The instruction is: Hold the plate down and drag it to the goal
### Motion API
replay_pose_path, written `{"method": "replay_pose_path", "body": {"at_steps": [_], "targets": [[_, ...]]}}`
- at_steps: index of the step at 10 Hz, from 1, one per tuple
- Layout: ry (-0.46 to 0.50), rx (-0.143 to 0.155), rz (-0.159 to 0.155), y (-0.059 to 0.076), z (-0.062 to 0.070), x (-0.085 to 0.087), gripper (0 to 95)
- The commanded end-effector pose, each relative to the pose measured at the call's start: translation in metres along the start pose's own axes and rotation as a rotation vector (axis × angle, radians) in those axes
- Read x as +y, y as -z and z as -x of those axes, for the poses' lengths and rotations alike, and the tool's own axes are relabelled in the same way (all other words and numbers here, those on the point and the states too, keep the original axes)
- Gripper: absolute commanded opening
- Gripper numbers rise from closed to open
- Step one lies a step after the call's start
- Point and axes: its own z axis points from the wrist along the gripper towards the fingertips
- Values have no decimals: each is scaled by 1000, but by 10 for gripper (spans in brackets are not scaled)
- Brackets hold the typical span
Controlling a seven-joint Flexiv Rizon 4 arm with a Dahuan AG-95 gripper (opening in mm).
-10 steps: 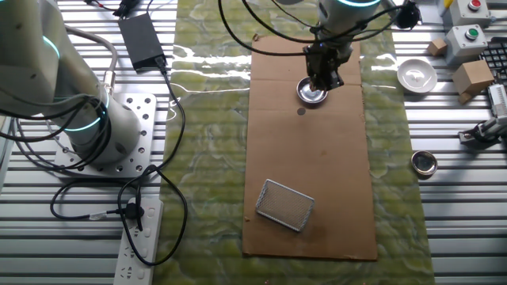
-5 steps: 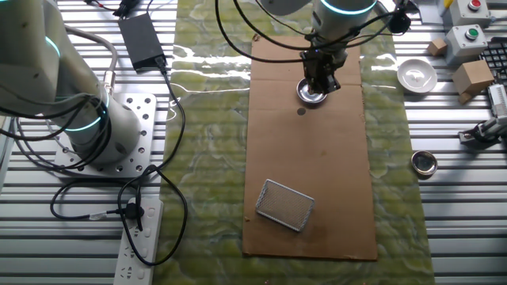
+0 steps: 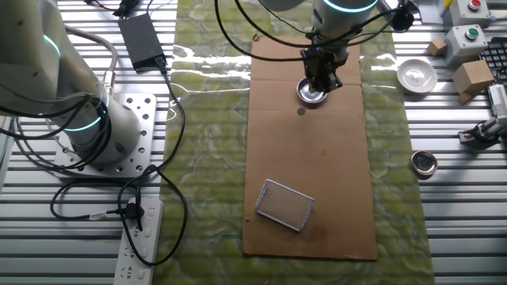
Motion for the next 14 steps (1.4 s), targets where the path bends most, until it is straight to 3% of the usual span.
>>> {"method": "replay_pose_path", "body": {"at_steps": [1,3,9,14], "targets": [[-9,6,-3,13,0,0,0],[-28,8,-4,13,0,0,0],[-38,-35,-13,13,0,0,0],[-36,-31,-15,13,0,0,0]]}}
